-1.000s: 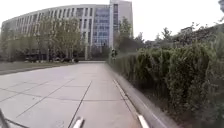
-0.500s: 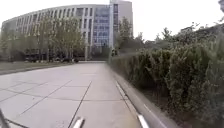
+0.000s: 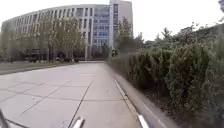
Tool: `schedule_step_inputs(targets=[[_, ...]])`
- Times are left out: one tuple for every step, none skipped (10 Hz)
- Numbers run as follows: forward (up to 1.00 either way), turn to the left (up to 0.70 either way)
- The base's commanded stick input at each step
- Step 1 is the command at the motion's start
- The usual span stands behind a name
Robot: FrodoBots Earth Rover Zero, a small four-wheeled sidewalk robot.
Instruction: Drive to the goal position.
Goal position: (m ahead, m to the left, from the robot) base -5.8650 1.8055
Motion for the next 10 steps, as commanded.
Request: schedule_step_inputs(targets=[[0.02,0.00],[0.04,0.00],[0.04,0.00],[0.04,0.00],[0.02,0.00],[0.00,0.00],[0.00,0.00],[0.02,0.00],[0.03,0.00],[0.01,0.00]])
